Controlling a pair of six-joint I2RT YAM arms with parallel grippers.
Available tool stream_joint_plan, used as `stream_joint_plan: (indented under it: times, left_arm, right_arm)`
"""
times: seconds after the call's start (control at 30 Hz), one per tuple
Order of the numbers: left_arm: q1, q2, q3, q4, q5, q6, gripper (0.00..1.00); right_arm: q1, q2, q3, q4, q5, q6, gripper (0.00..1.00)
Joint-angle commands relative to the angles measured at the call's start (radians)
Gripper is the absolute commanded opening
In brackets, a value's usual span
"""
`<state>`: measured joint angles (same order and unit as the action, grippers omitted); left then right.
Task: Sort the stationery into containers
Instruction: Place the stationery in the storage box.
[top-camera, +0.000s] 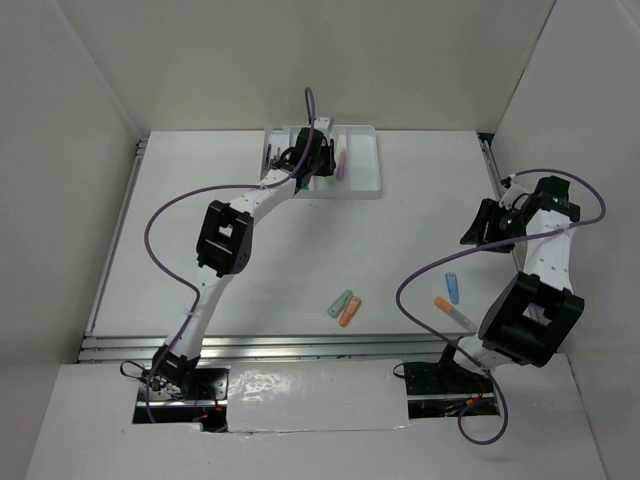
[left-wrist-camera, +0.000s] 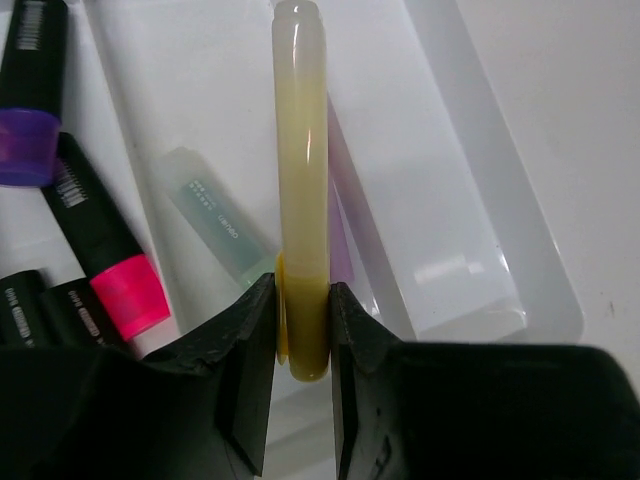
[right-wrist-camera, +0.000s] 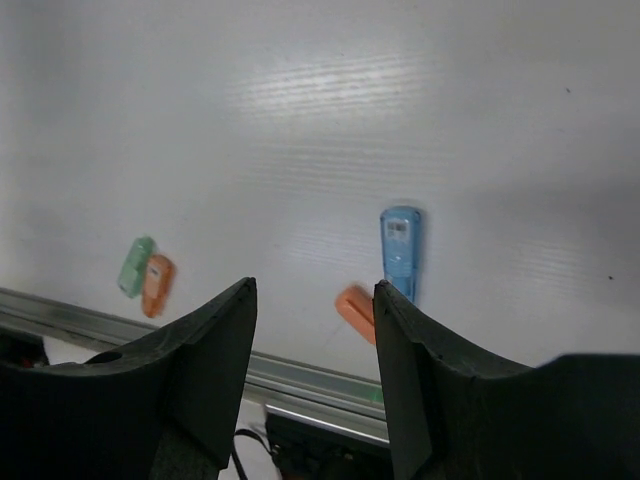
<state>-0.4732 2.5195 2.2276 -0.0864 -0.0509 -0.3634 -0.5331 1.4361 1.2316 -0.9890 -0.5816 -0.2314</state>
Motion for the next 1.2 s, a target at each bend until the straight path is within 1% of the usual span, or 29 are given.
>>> stream_joint_plan:
  times: [0.0,0.13,0.27,0.3,0.33,0.4,0.5,0.63,0.77,0.87,0.93,0.97,1.03,1.07,1.13,1.17]
  left_arm:
    - [-0.010,0.041,0.078,0.109,-0.029,0.038,0.09]
    - [-0.008,0.064,0.056,0.137,-0.058,0.049,0.11]
    - [-0.007,0.078,0.053,0.137,-0.058,0.047,0.16]
    - [-0.007,0.079,0.049,0.137,-0.060,0.044,0.18]
    - [-0.007,0.081,0.047,0.137,-0.069,0.043,0.24]
    - [-0.007,0.081,0.038,0.142,-0.073,0.044,0.29]
    - [-0.007,0.084,0.033,0.146,-0.079,0.050,0.33]
    - [-0.004,0.094,0.035,0.152,-0.070,0.058,0.41]
    - [0.001,0.110,0.050,0.152,-0.058,0.069,0.44]
    - [0.002,0.110,0.047,0.157,-0.052,0.072,0.54]
    - [0.004,0.105,0.038,0.162,-0.046,0.072,0.57]
    - [0.004,0.092,0.032,0.171,-0.037,0.072,0.59]
    - [0.002,0.073,0.001,0.189,-0.017,0.072,0.62]
    - [0.001,0.040,-0.014,0.215,-0.006,0.078,0.64]
    - [-0.010,-0.023,-0.063,0.243,0.016,0.105,0.68]
    - [-0.016,-0.043,-0.080,0.266,0.019,0.115,0.72]
  right_arm:
    - [-0.004,-0.033,-0.021,-0.008,0.126,-0.097,0.57]
    - [-0.005,0.010,-0.004,-0.042,0.212,-0.146,0.56]
    - [-0.011,0.064,0.009,-0.057,0.296,-0.190,0.56]
    - [-0.010,0.073,0.014,-0.062,0.305,-0.200,0.56]
    - [-0.010,0.096,0.022,-0.071,0.321,-0.207,0.56]
    - [-0.011,0.127,0.025,-0.079,0.330,-0.223,0.55]
    - [-0.011,0.170,0.026,-0.088,0.332,-0.244,0.53]
    - [-0.005,0.214,0.020,-0.071,0.336,-0.244,0.51]
    - [0.018,0.216,-0.006,-0.053,0.328,-0.236,0.51]
    - [0.050,0.193,-0.043,-0.037,0.333,-0.249,0.51]
    - [0.076,0.181,-0.066,-0.037,0.327,-0.276,0.51]
    - [0.082,0.169,-0.069,-0.049,0.321,-0.290,0.51]
    - [0.103,0.153,-0.069,-0.072,0.278,-0.356,0.49]
    - [0.110,0.135,-0.069,-0.107,0.260,-0.382,0.47]
    - [0.134,0.100,-0.072,-0.141,0.221,-0.472,0.44]
    - [0.140,0.083,-0.084,-0.167,0.215,-0.497,0.42]
